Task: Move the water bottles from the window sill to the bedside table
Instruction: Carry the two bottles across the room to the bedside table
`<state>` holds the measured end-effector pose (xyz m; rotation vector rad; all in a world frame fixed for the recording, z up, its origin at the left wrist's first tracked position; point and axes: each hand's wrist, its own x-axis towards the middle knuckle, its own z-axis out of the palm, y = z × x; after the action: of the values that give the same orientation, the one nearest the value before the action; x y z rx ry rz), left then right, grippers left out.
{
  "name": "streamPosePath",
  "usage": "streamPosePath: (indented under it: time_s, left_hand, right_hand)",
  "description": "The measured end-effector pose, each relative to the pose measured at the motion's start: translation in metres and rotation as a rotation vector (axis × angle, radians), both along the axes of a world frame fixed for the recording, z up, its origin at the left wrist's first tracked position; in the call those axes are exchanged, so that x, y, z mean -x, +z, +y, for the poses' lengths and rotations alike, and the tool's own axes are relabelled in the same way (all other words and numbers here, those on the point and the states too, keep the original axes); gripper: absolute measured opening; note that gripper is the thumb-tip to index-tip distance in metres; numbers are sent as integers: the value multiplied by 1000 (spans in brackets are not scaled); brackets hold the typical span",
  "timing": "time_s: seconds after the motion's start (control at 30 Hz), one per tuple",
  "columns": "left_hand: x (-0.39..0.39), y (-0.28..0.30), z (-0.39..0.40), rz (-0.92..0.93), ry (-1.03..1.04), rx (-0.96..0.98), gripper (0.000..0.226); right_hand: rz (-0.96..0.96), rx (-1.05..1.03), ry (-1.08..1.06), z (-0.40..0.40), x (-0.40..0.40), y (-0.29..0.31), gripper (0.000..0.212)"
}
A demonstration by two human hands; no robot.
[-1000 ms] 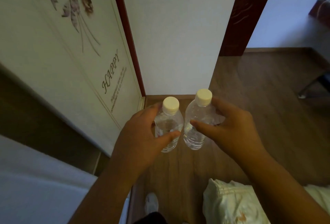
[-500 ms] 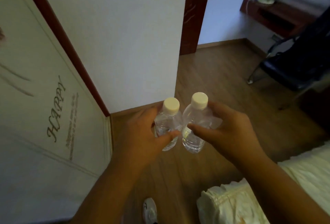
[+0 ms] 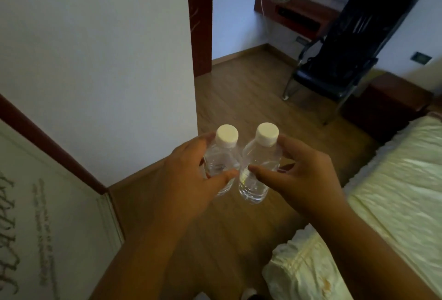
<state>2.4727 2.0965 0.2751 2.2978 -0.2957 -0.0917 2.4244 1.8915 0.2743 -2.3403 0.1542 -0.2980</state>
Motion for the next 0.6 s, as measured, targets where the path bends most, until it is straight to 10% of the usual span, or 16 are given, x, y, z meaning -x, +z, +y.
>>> streamPosePath:
  time_s: [0.6]
  left_hand:
    - [-120,40,-88,-65,-102,-33,84]
  right_hand:
    - [-101,-75,-137,-79,-109,21,79]
